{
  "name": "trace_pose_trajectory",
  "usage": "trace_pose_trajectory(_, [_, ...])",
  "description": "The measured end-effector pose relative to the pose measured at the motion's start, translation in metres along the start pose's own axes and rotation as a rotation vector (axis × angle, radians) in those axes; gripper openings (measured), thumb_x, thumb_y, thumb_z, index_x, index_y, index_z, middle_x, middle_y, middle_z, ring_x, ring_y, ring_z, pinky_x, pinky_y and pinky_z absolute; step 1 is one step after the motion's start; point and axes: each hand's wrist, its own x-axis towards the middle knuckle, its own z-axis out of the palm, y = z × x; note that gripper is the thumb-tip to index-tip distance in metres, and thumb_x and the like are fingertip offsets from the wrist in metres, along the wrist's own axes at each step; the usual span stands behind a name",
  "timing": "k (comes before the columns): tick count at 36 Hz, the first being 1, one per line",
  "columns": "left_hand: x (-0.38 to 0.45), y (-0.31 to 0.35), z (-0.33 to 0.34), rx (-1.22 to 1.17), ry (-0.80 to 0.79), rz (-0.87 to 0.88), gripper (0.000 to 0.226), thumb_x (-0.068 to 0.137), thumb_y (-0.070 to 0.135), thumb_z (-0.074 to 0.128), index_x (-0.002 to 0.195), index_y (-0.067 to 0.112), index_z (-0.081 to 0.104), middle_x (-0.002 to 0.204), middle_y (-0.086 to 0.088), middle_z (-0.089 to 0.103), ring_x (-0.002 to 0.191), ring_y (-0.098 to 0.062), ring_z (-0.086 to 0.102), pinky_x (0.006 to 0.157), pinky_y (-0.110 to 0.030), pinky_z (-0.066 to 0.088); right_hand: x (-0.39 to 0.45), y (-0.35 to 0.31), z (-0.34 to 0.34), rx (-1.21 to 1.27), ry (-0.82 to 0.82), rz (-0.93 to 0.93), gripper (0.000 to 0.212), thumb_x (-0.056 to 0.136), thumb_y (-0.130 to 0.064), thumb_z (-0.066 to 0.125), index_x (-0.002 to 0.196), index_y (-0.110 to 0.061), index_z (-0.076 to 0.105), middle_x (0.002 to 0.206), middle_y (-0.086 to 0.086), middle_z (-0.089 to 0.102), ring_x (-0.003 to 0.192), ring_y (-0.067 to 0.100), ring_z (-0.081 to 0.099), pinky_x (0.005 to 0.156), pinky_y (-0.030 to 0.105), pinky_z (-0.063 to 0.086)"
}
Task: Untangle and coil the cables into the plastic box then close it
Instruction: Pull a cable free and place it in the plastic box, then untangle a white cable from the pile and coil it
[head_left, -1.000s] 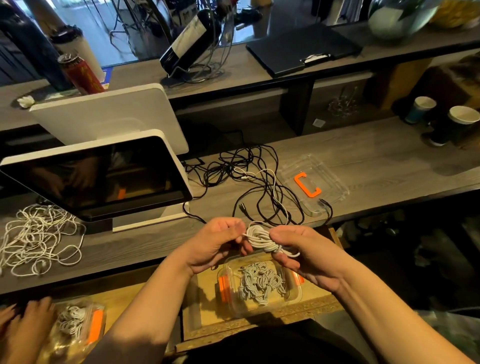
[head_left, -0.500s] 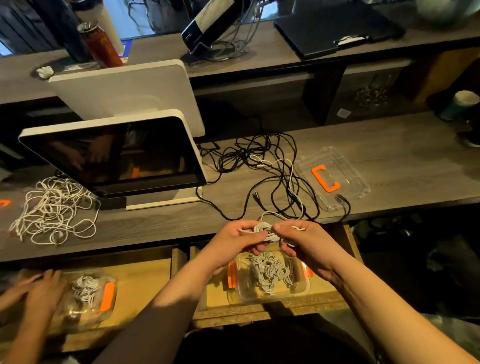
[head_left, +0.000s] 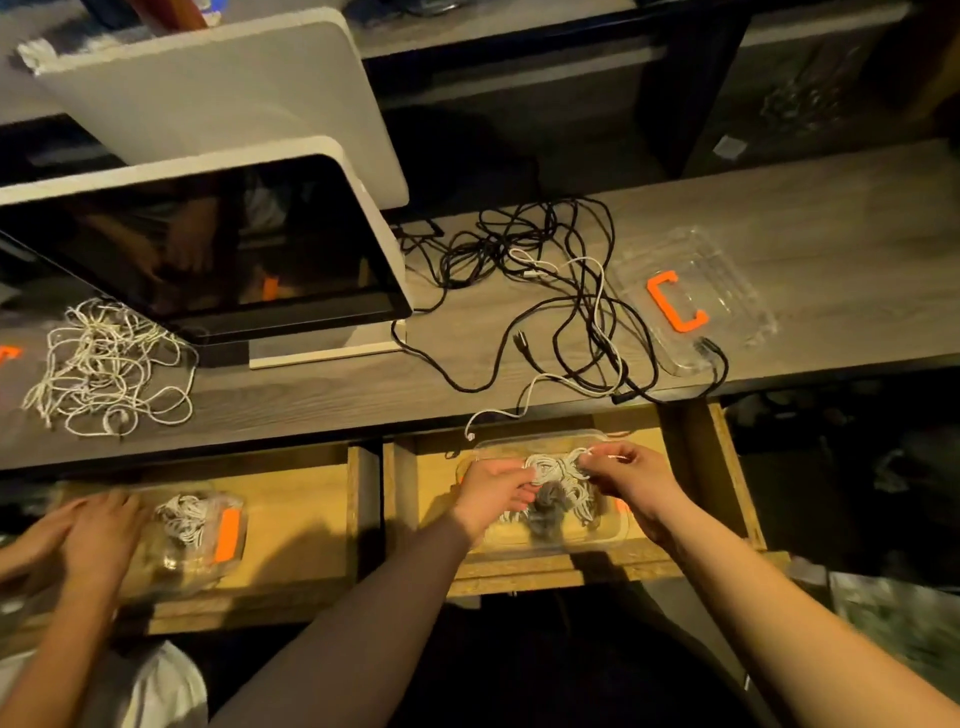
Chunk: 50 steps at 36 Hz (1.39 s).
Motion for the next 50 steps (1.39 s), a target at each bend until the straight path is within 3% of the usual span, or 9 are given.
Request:
trace_pose_trajectory(3, [0.012,-0.009,0.001,0.04,0.109,0.024,0.037,0.093,0.008,0.069,0.129,0.0,0.064,0.123,-0.019,0.068,0.095,-0.02,0.067,0.089,-0.034,0.052,0.014,0.009,-0.002,-0.12,0.027,0.029,0.023,0.08,-0.004,0.08,0.099,-0.002,0.065,0.093,0.012,0.071,0.076,0.019,0.065,0.074,0.029,0.057])
trace_pose_trajectory(6, [0.021,-0.011,-0.003,0.135,0.189,0.002,0.031,0.095,0.007,0.067,0.124,-0.001,0.067,0.125,-0.025,0.065,0.095,-0.034,0.066,0.082,-0.036,0.052,0.028,0.012,-0.005,-0.263,0.065,-0.01,0.016,0.085,-0.007,0.076,0.092,-0.007,0.061,0.082,0.0,0.063,0.068,0.008,0.054,0.058,0.014,0.048])
trace_pose_trajectory(10, [0.033,-0.012,-0.014,0.273,0.258,0.096,0.009,0.092,0.007,0.068,0.094,0.015,0.073,0.107,-0.002,0.065,0.109,-0.03,0.063,0.098,-0.034,0.048,0.043,0.006,0.002,-0.388,0.002,-0.043,0.004,0.089,-0.013,0.071,0.088,-0.012,0.067,0.092,0.008,0.069,0.081,0.018,0.064,0.075,0.038,0.055])
trace_pose_trajectory(14, [0.041,-0.004,-0.021,0.483,0.453,0.331,0.028,0.089,0.011,0.072,0.115,0.018,0.069,0.123,0.002,0.052,0.107,-0.013,0.056,0.098,-0.028,0.047,0.052,-0.018,0.021,-0.515,-0.12,-0.192,0.001,0.092,-0.018,0.068,0.091,-0.017,0.067,0.089,-0.001,0.069,0.084,0.013,0.064,0.076,0.03,0.05])
trace_pose_trajectory(18, [0.055,0.009,-0.025,0.566,0.532,0.307,0.038,0.089,0.009,0.071,0.126,0.015,0.064,0.134,-0.007,0.051,0.117,-0.022,0.055,0.105,-0.031,0.044,0.071,-0.041,0.044,-0.757,-0.087,-0.496,0.008,0.09,-0.017,0.068,0.097,-0.015,0.066,0.095,0.001,0.067,0.09,0.017,0.061,0.079,0.029,0.045])
trace_pose_trajectory(22, [0.068,0.019,-0.029,0.734,0.52,0.253,0.042,0.088,0.01,0.073,0.128,0.013,0.062,0.13,-0.009,0.055,0.119,-0.024,0.055,0.102,-0.029,0.041,0.086,-0.05,0.064,-1.129,-0.198,-0.853,0.027,0.087,-0.008,0.064,0.114,-0.014,0.065,0.116,0.006,0.064,0.113,0.024,0.052,0.096,0.035,0.041])
trace_pose_trajectory(29, [0.079,0.028,-0.03,0.681,0.464,0.205,0.004,0.096,0.012,0.061,0.097,0.015,0.062,0.095,-0.001,0.063,0.089,-0.018,0.06,0.076,-0.03,0.045,0.106,-0.049,0.078,-1.66,-0.249,-0.996,0.034,0.095,-0.01,0.054,0.13,-0.013,0.056,0.126,0.007,0.057,0.122,0.028,0.042,0.095,0.037,0.039])
trace_pose_trajectory(42, [0.041,0.073,-0.017,0.19,0.447,0.401,0.011,0.098,0.025,0.061,0.103,0.015,0.063,0.082,-0.002,0.066,0.069,-0.006,0.056,0.061,-0.023,0.044,0.11,-0.072,0.044,-1.606,-0.182,-1.027,0.029,0.098,-0.031,0.054,0.121,-0.017,0.064,0.121,0.004,0.063,0.118,0.025,0.045,0.097,0.038,0.036])
trace_pose_trajectory(50, [0.003,0.09,-0.017,0.116,0.31,0.499,0.018,0.102,0.021,0.058,0.099,0.005,0.068,0.062,0.01,0.061,0.052,0.003,0.053,0.051,-0.012,0.04,0.073,-0.091,0.02,-1.077,-0.054,-0.906,0.023,0.103,-0.032,0.048,0.095,-0.017,0.064,0.088,0.003,0.065,0.095,0.019,0.053,0.082,0.036,0.041])
